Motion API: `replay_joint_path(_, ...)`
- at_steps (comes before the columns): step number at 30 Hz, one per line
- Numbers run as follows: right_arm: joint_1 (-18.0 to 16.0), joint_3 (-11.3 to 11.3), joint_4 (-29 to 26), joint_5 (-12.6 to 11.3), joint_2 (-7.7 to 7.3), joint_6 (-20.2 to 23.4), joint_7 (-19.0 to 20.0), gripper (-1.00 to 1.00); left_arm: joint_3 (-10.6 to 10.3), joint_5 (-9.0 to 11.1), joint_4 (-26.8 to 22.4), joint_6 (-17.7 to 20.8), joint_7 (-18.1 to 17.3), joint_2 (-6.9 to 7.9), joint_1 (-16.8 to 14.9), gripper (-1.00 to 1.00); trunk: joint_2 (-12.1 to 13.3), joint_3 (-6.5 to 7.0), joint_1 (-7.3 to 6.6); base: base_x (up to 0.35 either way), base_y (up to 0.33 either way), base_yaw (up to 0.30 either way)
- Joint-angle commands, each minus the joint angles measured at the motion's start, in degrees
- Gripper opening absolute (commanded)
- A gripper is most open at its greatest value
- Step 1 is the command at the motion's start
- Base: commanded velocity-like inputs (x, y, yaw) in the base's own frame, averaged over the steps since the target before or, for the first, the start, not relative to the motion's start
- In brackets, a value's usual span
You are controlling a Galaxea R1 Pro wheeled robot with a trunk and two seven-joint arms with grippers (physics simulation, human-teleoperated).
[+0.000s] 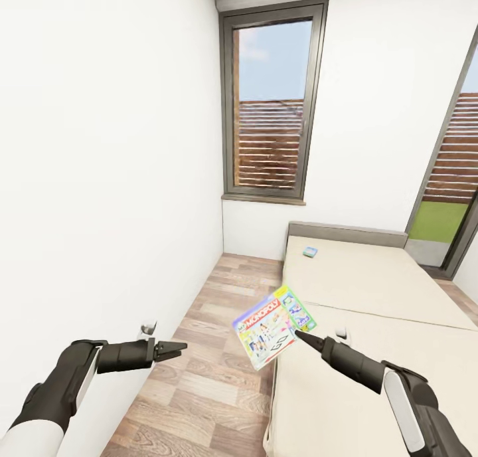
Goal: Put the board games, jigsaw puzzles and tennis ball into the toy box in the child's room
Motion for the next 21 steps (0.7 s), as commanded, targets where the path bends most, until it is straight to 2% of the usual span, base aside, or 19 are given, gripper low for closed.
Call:
replay_joint_path(1, 0.0, -0.1, 0.3, -0.2, 0.00, 0.6, 0.2, -1.00, 0.1, -0.6, 0.0, 0.9, -0.5, -0.04, 0.0, 1.00, 0.0, -0.02, 0.02, 0.000, 0.000, 0.000)
replay_joint_path(7, 0.0, -0.2, 2.2, -0.1, -0.05, 1.1, 0.1, -1.00, 0.1, -0.6, 0.0, 2.8, -0.5, -0.04, 0.0, 1.00, 0.0, -0.02, 0.02, 0.000, 0.000, 0.000)
replay_joint_path(21, 0.0, -0.3, 2.4, 0.3, 0.08, 1.0, -0.6, -1.00, 0.1, -0.8, 0.0, 2.5, -0.1, -0.04, 0.0, 1.00, 0.0, -0.02, 0.02, 0.000, 0.000, 0.000)
